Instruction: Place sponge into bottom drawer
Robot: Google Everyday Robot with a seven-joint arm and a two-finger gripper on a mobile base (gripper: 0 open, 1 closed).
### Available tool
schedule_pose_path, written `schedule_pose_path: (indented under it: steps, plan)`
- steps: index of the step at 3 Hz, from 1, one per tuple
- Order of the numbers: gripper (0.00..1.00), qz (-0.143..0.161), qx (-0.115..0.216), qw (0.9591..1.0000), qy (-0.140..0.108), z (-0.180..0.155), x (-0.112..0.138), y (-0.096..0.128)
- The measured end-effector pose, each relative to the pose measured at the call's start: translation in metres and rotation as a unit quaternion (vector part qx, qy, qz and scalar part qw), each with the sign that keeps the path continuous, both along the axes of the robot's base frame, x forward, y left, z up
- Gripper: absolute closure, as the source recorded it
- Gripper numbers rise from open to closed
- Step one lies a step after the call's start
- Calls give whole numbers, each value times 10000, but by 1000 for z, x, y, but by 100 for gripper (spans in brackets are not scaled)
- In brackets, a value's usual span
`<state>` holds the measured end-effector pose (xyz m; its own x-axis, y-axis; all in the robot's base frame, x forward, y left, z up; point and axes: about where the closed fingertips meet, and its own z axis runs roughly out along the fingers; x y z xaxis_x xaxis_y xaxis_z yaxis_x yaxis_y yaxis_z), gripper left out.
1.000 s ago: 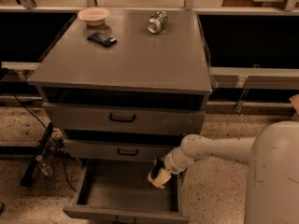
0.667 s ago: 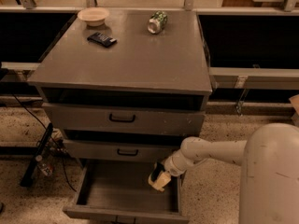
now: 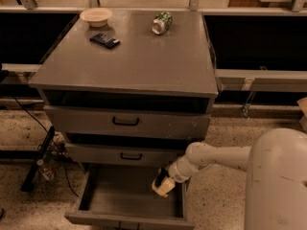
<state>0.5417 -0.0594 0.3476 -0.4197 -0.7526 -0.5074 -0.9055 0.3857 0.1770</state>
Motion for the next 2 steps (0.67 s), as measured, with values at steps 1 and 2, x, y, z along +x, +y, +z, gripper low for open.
schedule_pose_path:
  steps: [1,2]
  plan:
    - [100,-90,162,9992,346,-33,-3,-3]
    - [100,-164,306,9963,786,-72,-11,-9]
